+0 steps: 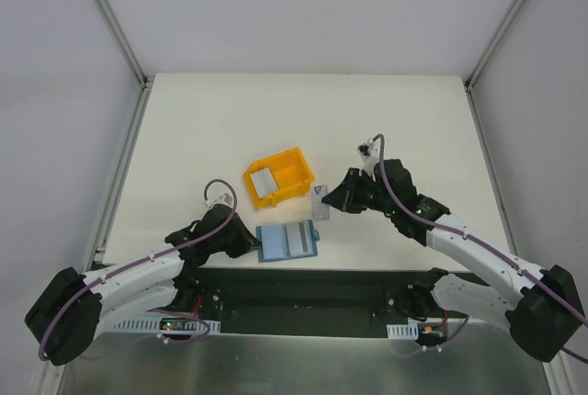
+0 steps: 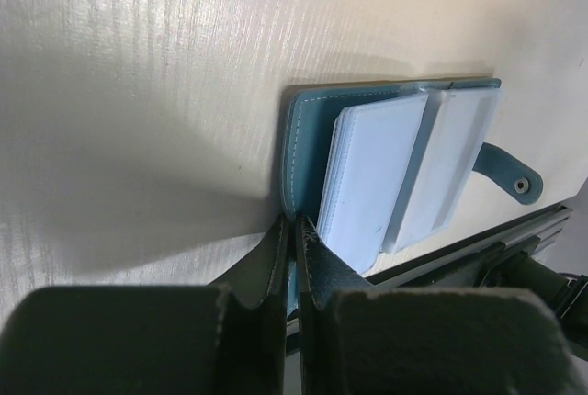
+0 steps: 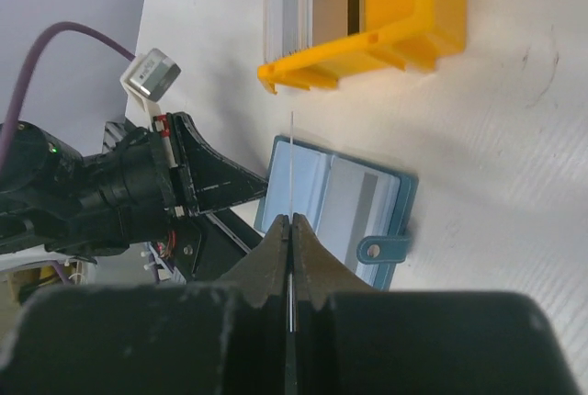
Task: Put the credit cards into the card holder
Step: Insert the credit card into the card holder.
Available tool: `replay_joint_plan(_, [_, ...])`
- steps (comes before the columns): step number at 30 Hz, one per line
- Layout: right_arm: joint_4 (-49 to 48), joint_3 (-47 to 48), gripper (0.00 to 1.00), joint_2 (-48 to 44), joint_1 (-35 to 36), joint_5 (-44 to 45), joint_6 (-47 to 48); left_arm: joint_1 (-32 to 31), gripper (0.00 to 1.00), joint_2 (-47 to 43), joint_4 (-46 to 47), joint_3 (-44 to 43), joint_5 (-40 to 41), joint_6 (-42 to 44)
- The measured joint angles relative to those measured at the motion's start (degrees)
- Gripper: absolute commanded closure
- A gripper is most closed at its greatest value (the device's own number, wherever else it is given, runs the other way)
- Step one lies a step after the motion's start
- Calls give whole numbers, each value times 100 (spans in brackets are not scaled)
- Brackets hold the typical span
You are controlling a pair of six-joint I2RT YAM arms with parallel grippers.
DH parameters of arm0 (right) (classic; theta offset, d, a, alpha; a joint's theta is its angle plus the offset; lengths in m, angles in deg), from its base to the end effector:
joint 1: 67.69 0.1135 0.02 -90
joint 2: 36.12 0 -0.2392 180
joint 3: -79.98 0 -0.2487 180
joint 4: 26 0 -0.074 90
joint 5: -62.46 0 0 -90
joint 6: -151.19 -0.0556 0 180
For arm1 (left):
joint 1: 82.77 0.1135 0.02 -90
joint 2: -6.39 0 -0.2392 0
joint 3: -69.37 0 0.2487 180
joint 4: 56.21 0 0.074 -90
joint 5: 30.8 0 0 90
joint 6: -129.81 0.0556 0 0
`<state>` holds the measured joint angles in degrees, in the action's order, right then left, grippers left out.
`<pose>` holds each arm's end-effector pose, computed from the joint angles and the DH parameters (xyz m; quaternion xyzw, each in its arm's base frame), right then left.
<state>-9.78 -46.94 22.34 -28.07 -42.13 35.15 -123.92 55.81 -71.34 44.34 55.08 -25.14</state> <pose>0.1924 0.1774 0.2470 -0.1679 0.8062 0.3905 0.4115 0.1410 -0.1285 0.1101 -0.1714 0.8877 -0.3601 0.2302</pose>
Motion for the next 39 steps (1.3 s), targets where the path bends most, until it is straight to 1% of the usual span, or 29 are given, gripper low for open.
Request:
replay_joint_plan(5, [-619, -776, 100, -44, 96, -92, -525, 0, 100, 0, 52, 33, -13, -22])
replay_joint_plan(10, [-1147, -1178, 100, 157, 299, -118, -887, 0, 100, -2, 98, 55, -17, -44])
replay_joint_plan(22, [-2361, -1250, 100, 1700, 1067, -76, -1403, 0, 100, 7, 131, 63, -20, -74])
replay_joint_plan(31, [-3257, -1252, 99, 2765, 1134, -146, -1670, 0, 100, -52, 208, 146, -20, -197])
replay_joint_plan(39, [-3860, -1257, 100, 3237, 1167, -275, -1836, 0, 100, -85, 208, 160, -17, -210])
